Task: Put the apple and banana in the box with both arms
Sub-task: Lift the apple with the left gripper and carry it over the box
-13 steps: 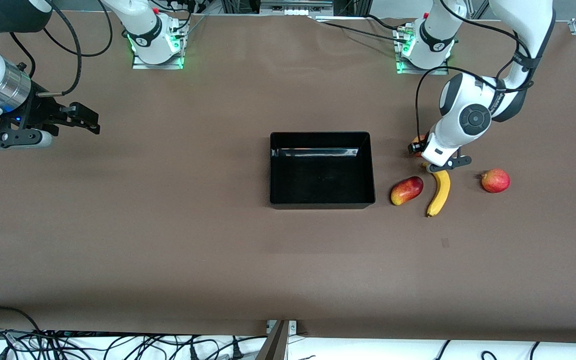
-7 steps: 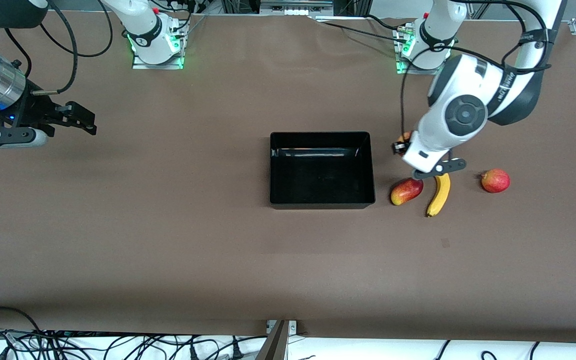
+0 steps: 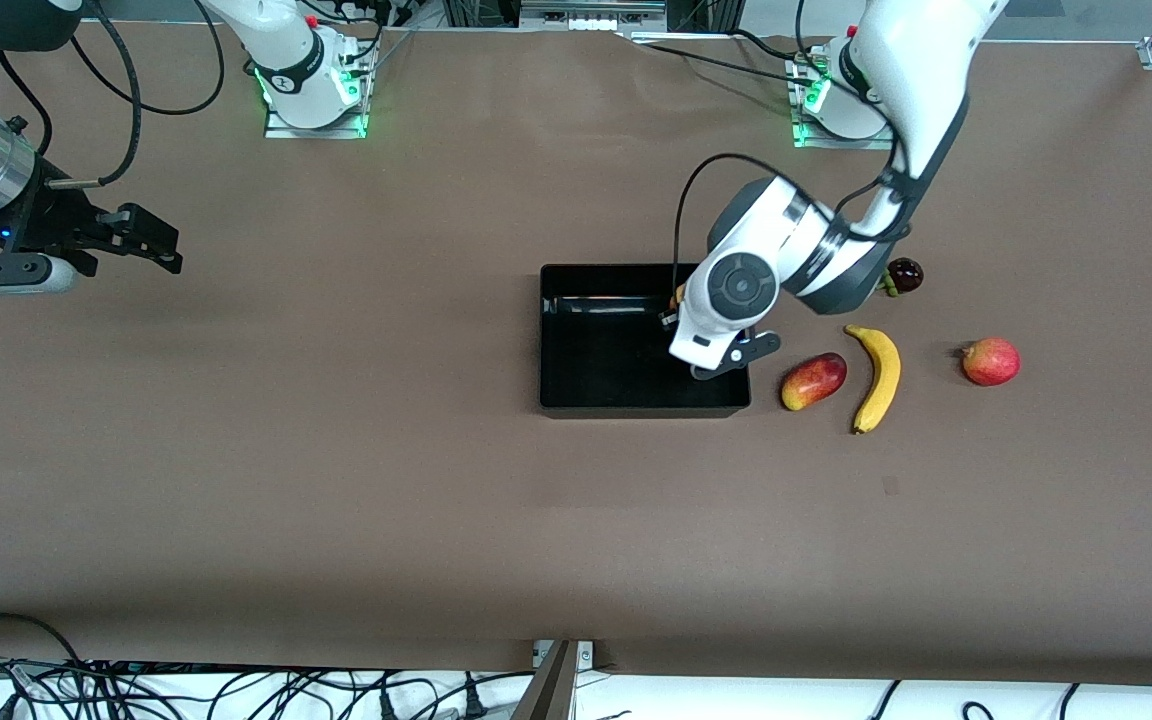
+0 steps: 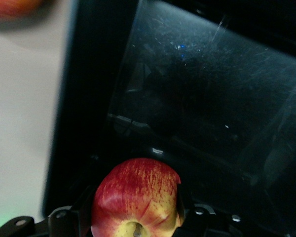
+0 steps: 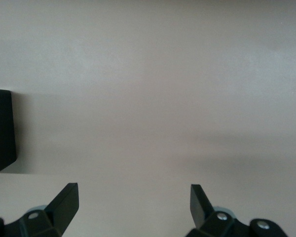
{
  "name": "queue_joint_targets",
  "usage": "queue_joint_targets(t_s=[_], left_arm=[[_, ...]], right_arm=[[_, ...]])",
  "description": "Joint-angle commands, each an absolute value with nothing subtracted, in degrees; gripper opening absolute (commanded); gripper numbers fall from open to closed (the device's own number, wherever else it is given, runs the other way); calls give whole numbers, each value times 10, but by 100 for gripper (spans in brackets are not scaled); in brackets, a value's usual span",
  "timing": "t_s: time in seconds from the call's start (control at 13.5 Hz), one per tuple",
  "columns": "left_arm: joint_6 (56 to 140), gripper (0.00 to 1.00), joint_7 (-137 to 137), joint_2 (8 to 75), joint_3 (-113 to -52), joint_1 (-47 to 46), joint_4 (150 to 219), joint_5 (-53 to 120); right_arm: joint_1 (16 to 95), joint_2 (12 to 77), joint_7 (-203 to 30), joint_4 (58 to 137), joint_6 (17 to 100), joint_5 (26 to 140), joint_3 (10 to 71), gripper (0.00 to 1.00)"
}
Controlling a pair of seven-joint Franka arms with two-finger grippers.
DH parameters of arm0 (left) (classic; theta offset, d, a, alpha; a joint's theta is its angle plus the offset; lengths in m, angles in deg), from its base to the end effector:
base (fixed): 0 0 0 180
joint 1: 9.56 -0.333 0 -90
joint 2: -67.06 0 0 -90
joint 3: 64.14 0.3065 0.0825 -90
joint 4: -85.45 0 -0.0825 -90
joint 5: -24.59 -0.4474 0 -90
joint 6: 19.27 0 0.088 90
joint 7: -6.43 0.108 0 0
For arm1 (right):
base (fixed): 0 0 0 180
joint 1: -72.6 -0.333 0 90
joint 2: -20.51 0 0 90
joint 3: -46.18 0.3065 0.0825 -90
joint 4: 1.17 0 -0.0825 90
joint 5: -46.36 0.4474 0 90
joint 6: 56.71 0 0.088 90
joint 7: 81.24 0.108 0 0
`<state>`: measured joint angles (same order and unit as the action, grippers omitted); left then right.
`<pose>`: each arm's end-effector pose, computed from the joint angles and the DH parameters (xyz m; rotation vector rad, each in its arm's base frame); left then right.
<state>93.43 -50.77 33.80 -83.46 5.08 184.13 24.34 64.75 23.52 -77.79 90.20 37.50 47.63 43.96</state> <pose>0.5670 -0.3697 0.1954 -2.9411 -0.6373 0.5245 0.6352 0.0654 0.5746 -3.1213 -0.0569 0.0070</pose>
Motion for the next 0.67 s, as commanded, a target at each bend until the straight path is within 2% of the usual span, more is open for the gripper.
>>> queue_joint_targets(t_s=[0.0,0.3,0.37,0.45,0.52,0.59], left_arm=[[943,14,-510,344,-831,53,1855,250],[968,16,-510,328,-830,56,1888,249],[969,22,-510,325,-830,57,1886,249],[969,54,-510,328,-830,54,1884,249],[967,100,-510,331,-831,48,1882,249],[963,100,-510,337,-831,46,1878,249]], right_arm=[[641,236,-783,893,376,467,438,100],[639,236,-777,893,375,471,440,100],[636,236,-777,894,375,472,442,100],[636,236,-777,893,374,471,442,100],[636,236,-777,893,374,471,442,100],[635,236,-777,893,372,472,442,100]])
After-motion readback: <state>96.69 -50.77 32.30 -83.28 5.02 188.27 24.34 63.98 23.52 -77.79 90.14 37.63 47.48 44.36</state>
